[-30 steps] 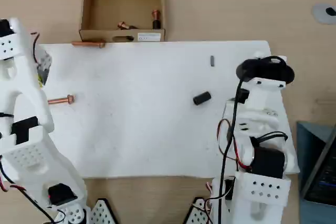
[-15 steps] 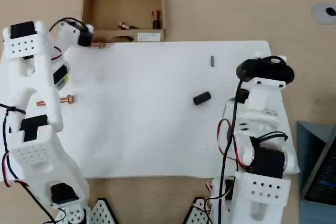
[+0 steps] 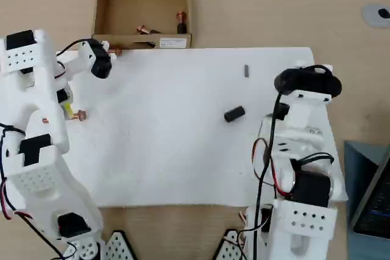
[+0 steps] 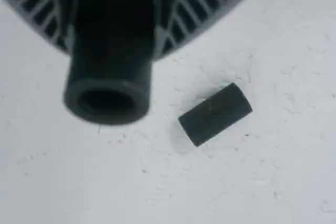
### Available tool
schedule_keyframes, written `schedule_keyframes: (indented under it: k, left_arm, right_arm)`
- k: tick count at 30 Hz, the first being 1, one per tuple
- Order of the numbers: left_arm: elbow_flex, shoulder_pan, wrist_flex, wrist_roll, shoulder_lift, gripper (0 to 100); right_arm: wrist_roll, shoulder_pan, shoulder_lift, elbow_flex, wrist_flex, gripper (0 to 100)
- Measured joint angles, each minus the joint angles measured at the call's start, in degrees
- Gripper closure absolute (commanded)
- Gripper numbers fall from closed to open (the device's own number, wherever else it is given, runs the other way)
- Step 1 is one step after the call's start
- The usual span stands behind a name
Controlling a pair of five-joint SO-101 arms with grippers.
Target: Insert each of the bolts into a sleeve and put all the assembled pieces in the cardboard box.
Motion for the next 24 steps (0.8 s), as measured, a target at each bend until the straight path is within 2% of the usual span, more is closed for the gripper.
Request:
schedule_keyframes:
  k: [11,24]
  left_arm:
    - [2.02,-1.14,-1.32,-1.58,0.09,89]
    - [-3.69,-1.41,-3.60,-1.58,10.02,89]
  right_arm:
    - [0.00,0.00,0.00,0.00,0.00,98.9]
    - [0.00,0.00,0.00,0.00,0.00,98.9]
